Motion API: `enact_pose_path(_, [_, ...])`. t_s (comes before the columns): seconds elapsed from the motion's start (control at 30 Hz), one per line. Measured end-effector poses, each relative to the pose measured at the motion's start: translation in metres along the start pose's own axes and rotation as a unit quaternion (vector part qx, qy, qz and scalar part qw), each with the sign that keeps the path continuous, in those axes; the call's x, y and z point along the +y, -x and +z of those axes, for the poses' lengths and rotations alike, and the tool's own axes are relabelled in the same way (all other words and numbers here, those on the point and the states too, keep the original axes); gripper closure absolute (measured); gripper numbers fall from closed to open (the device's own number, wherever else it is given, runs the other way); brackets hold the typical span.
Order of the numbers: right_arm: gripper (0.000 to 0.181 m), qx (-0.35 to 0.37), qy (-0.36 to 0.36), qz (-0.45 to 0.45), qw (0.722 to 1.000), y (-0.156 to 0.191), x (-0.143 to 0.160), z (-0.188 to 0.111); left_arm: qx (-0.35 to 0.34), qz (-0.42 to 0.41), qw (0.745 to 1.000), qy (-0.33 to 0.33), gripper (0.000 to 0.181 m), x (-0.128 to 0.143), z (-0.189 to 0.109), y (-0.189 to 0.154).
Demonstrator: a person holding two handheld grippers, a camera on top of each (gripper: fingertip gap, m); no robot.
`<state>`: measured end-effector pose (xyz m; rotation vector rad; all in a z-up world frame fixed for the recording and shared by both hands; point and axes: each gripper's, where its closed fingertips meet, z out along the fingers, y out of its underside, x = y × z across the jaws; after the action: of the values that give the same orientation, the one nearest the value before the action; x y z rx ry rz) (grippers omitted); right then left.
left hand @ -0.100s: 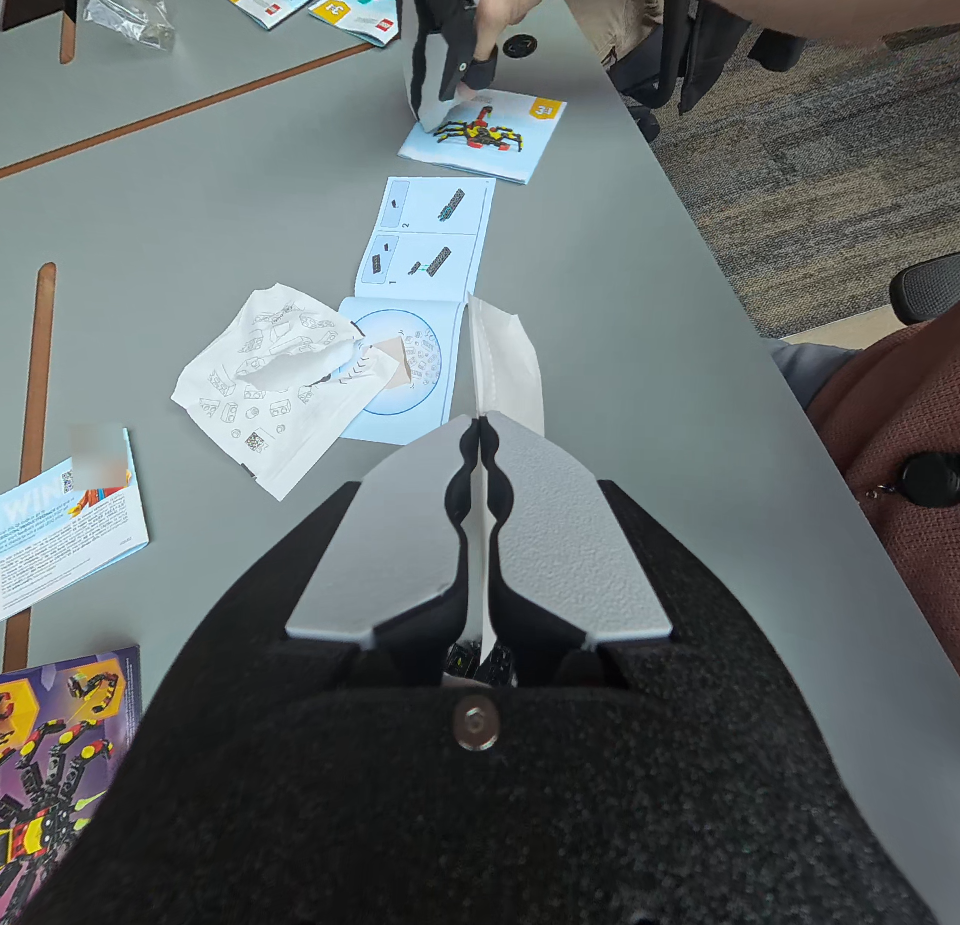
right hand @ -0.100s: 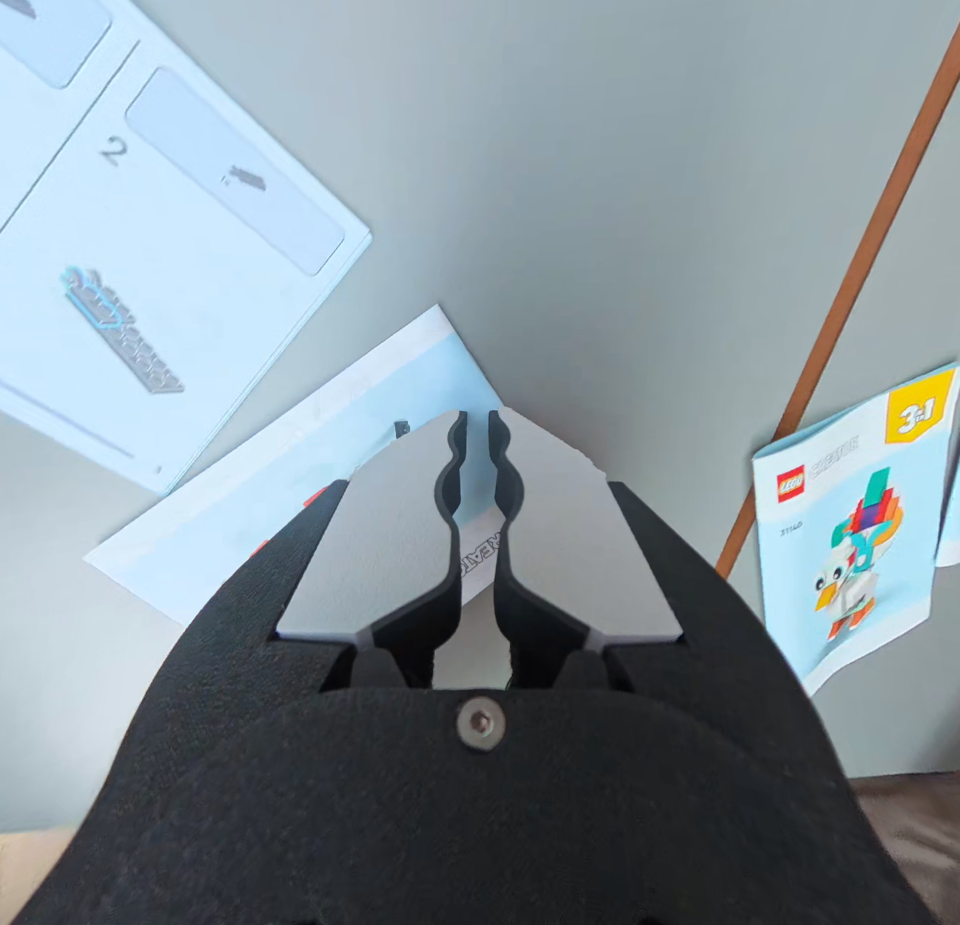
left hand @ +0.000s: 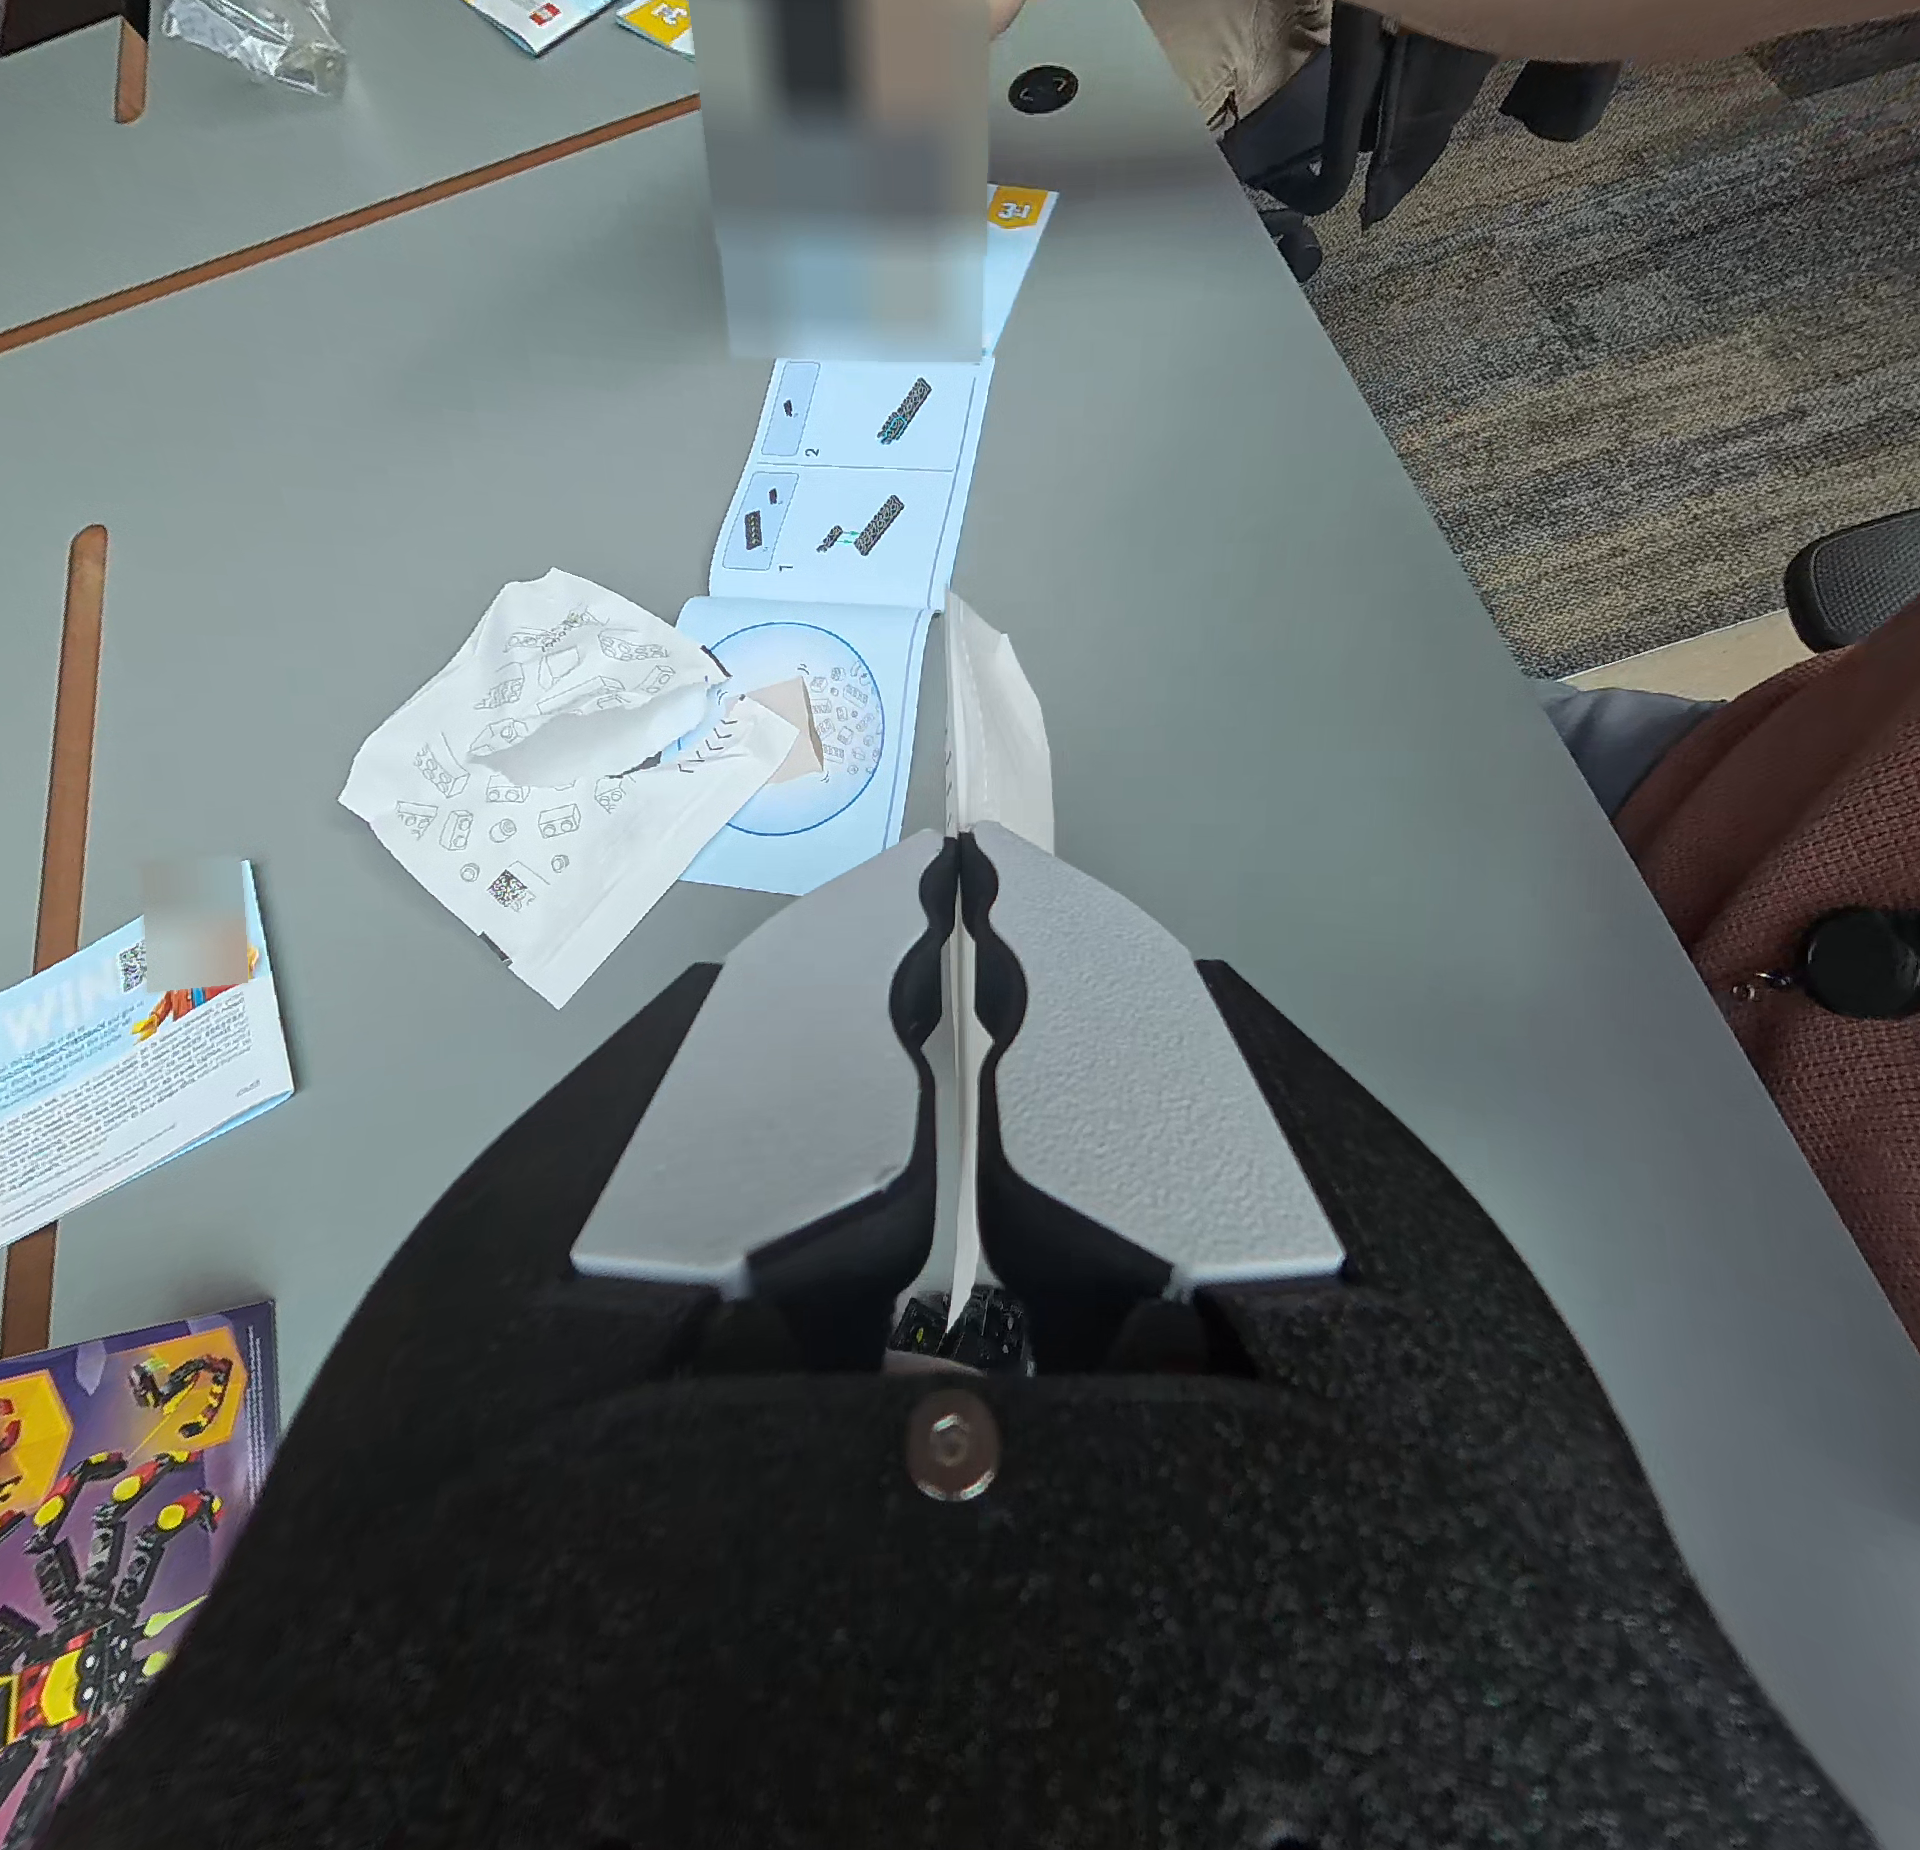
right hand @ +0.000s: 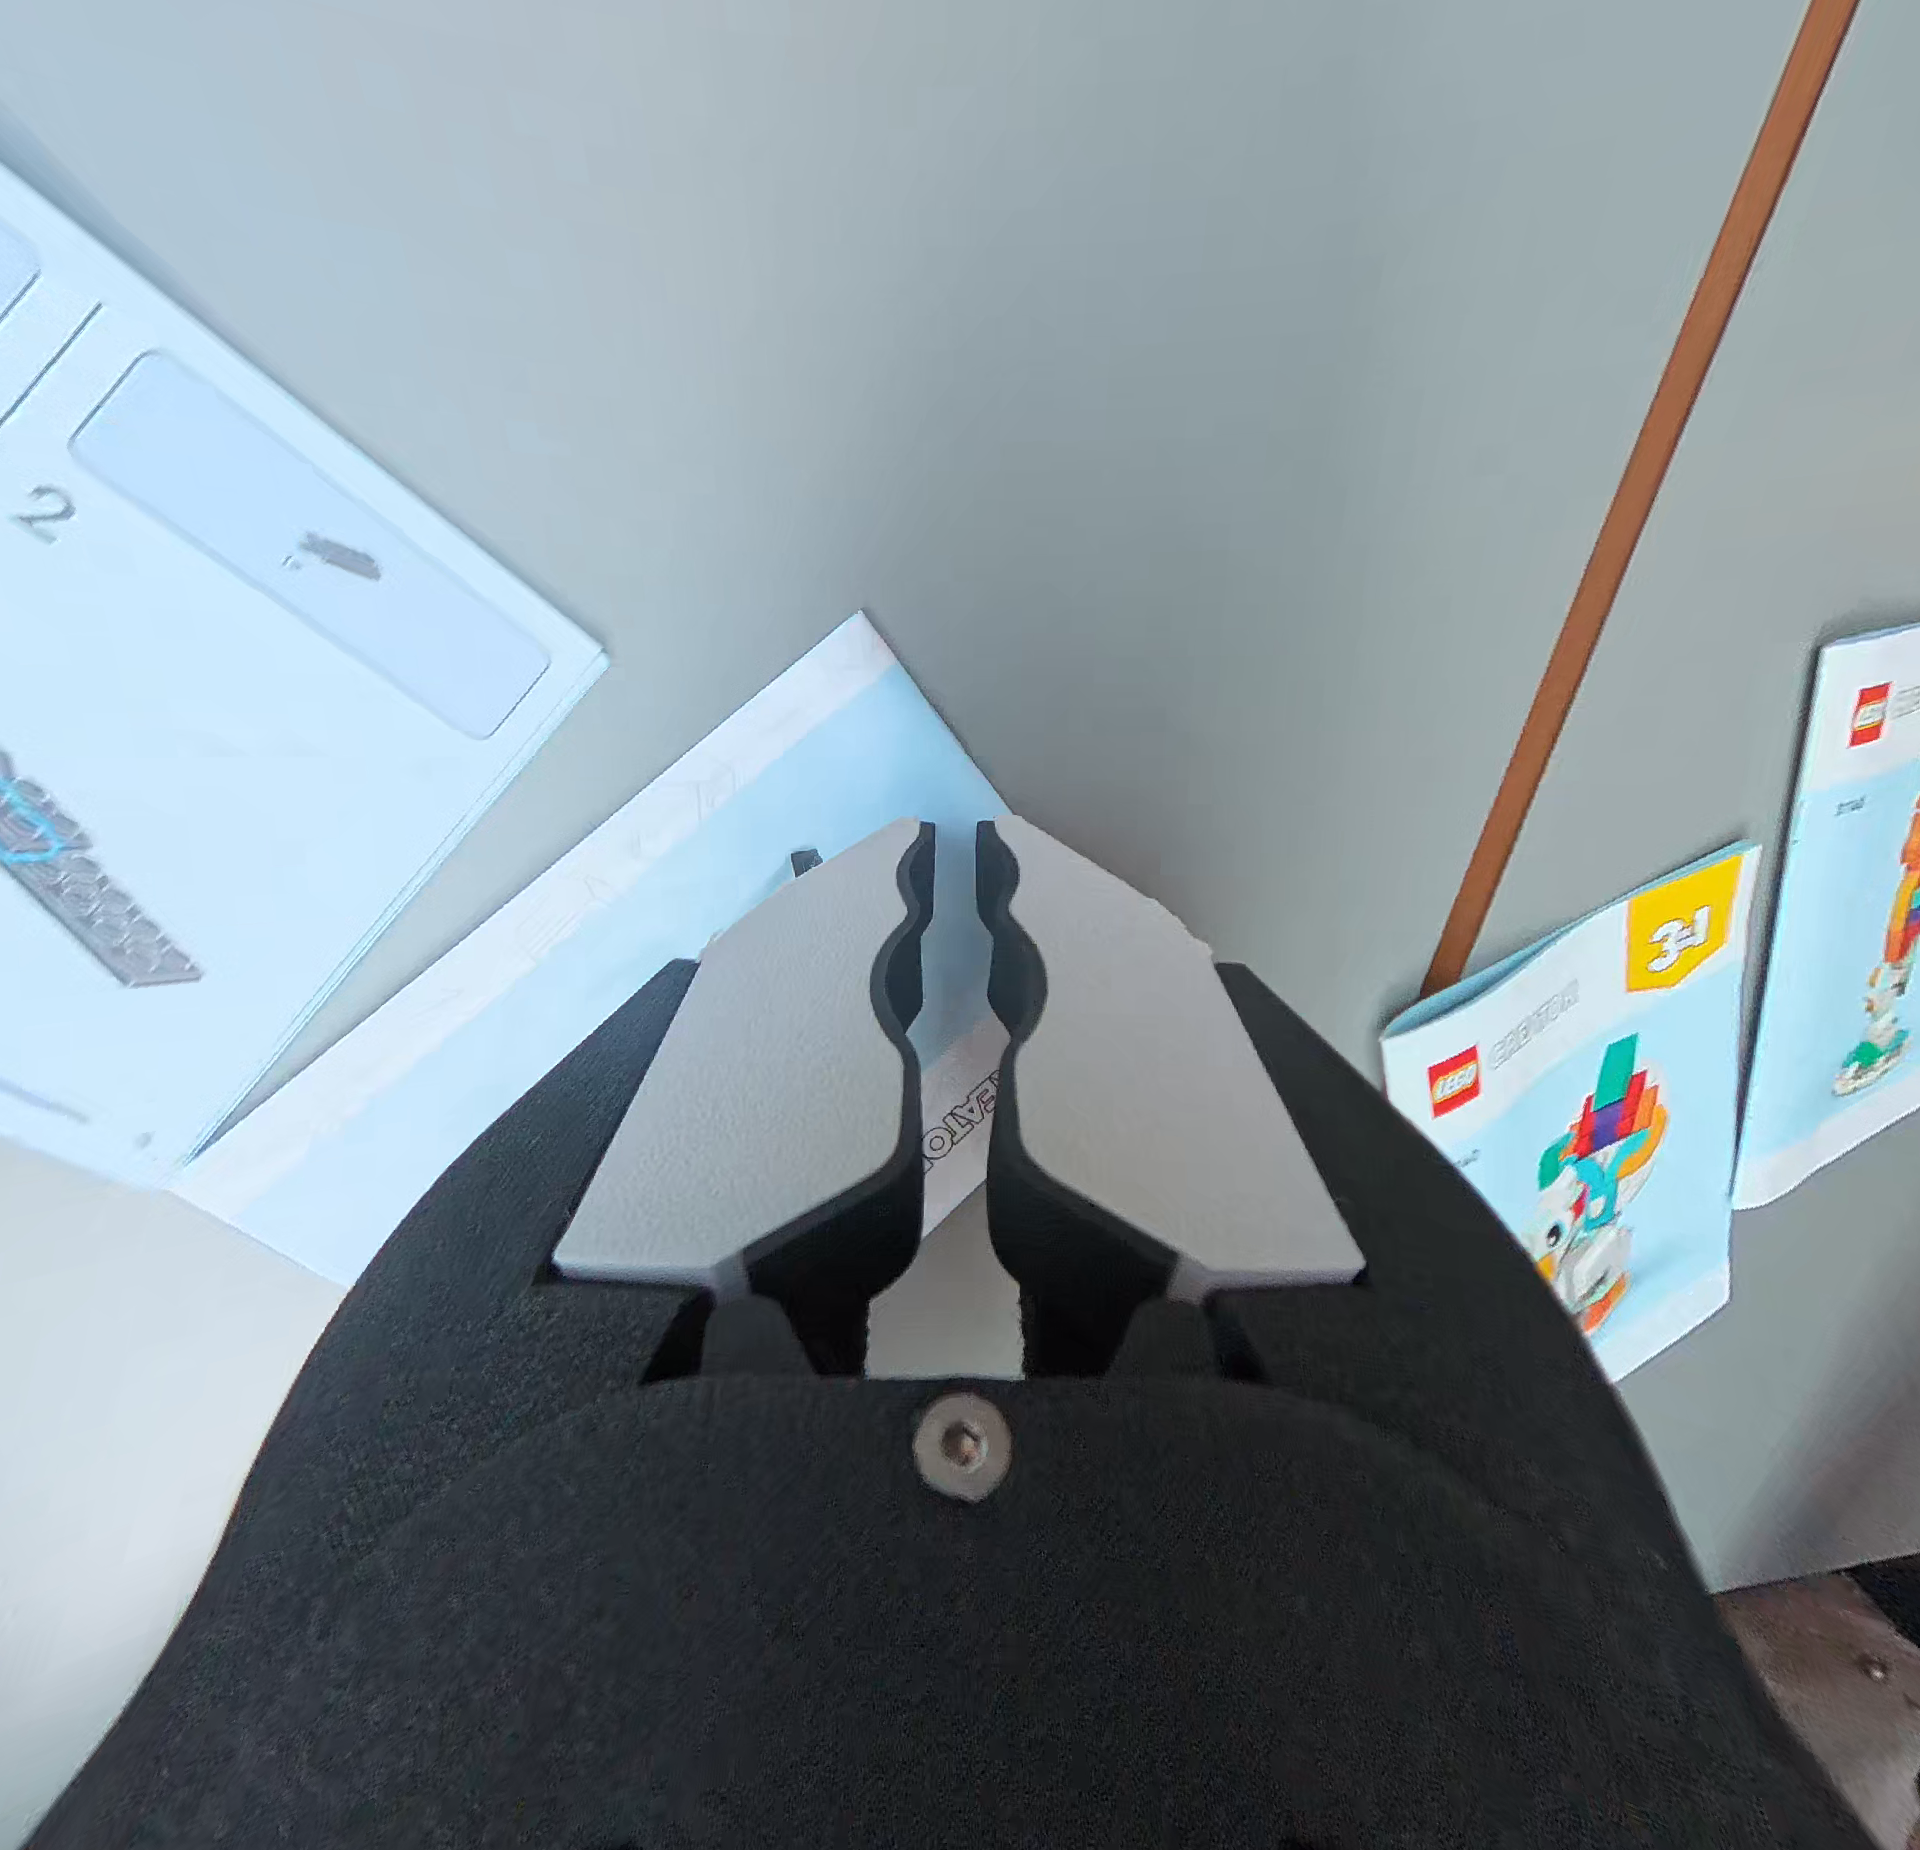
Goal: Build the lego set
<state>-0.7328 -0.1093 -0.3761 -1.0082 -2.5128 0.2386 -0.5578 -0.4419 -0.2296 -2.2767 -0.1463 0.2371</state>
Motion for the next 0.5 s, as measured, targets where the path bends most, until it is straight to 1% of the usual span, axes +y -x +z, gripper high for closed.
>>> enact_pose_path(0.07, [0.169,0.034,-0.015,-0.021,0.999,-0.016,-0.014,0.006,0.0,0.0,1.0,0.002,0.181,-0.001,0.003,0.001])
enact_pose_path(0.13, [0.168,0.068,-0.041,-0.021,0.997,-0.035,-0.026,-0.006,0.003,0.0,1.0,0.007,0.181,-0.001,0.007,0.001])
enact_pose_path(0.2, [0.165,0.063,-0.098,0.002,0.993,-0.043,-0.036,-0.037,0.008,0.002,1.0,0.008,0.181,-0.002,0.011,-0.001])
enact_pose_path(0.27, [0.161,0.029,-0.167,0.022,0.985,-0.031,-0.042,-0.075,0.015,0.006,1.0,0.007,0.181,-0.004,0.015,-0.005])
enact_pose_path(0.3, [0.158,-0.003,-0.207,0.026,0.978,-0.013,-0.044,-0.096,0.02,0.007,1.0,0.005,0.181,-0.005,0.016,-0.008])
enact_pose_path(0.33, [0.158,-0.04,-0.254,0.027,0.966,0.011,-0.048,-0.117,0.025,0.008,1.0,0.003,0.181,-0.006,0.019,-0.01])
enact_pose_path(0.4, [0.159,-0.117,-0.342,0.014,0.932,0.078,-0.057,-0.156,0.037,0.008,0.999,0.0,0.181,-0.007,0.024,-0.014])
enact_pose_path(0.5, [0.159,-0.182,-0.433,-0.005,0.883,0.176,-0.072,-0.194,0.057,0.002,0.998,-0.006,0.181,-0.006,0.032,-0.019])
